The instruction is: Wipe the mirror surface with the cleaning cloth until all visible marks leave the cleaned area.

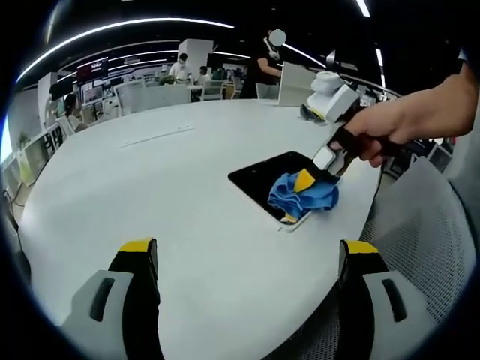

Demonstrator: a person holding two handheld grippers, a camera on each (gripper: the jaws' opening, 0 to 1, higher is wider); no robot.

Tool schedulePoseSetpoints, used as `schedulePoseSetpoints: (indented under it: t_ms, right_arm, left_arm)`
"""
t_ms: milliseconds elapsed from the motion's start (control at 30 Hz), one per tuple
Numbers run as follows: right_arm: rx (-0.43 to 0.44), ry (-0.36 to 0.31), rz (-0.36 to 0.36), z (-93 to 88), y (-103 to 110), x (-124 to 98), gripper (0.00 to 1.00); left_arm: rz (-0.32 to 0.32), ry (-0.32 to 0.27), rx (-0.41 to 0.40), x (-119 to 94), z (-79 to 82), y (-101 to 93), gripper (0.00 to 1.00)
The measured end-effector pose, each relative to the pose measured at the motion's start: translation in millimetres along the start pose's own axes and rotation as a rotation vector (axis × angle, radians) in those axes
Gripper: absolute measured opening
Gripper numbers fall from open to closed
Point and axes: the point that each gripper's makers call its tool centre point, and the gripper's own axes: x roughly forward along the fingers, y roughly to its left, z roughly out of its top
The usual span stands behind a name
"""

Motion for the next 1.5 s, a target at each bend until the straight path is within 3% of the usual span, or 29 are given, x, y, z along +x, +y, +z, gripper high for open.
schedulePoseSetpoints:
  t_ms: [600, 1267, 1500]
  right_arm:
    - [-0.033, 0.018, 0.035, -1.9, 35, 9, 0.00]
    - [-0.060, 0.035, 0.041, -5.0, 40, 7, 0.00]
    - [-0.109, 0.042, 0.025, -3.3, 40, 10, 0.00]
  left_arm:
    - [0.004, -0.022, -0.039, -2, 3.6, 1.2, 0.99]
    - [-0.001, -0.037, -0.045, -2, 6.4, 0.2, 0.99]
    - [-0.004, -0.035, -0.042, -2, 6.0, -0.2, 0.99]
